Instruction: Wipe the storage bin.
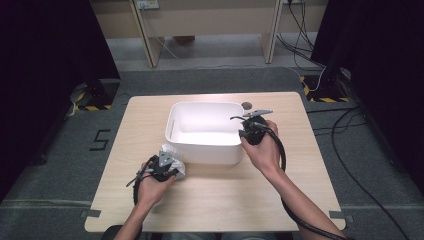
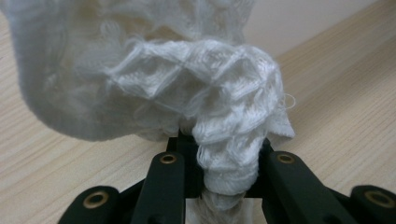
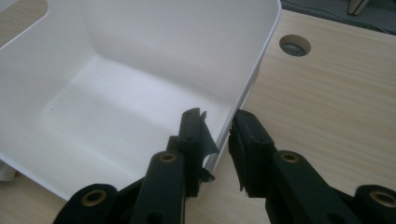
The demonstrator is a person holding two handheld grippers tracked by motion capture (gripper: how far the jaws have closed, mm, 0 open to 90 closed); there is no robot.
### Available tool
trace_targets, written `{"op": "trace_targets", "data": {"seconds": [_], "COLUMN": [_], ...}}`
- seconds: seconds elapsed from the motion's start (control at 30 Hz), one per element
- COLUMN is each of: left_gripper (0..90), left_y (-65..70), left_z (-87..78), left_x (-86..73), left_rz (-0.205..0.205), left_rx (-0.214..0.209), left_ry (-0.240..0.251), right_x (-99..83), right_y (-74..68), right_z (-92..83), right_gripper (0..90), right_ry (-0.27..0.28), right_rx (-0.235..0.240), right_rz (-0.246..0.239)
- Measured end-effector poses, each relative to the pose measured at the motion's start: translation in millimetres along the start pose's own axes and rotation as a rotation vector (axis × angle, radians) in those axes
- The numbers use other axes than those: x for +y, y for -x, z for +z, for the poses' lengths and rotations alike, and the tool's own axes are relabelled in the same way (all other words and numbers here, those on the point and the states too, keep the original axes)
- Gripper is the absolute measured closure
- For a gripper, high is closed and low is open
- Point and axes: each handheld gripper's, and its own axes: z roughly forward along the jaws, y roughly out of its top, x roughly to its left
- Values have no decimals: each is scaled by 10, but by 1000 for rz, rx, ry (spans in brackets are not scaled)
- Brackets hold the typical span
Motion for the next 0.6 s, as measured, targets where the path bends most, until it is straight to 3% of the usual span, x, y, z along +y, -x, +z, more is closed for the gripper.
{"op": "trace_targets", "data": {"seconds": [0.37, 0.6], "left_gripper": [749, 750], "left_y": [98, 127], "left_z": [36, 40], "left_x": [72, 90], "left_rz": [43, 47], "left_rx": [-16, -20], "left_ry": [-5, 11], "right_x": [-2, -5], "right_y": [1, 5], "right_z": [1, 3], "right_gripper": [745, 746], "right_ry": [1, 4], "right_rx": [-2, -4], "right_rz": [-1, -1]}}
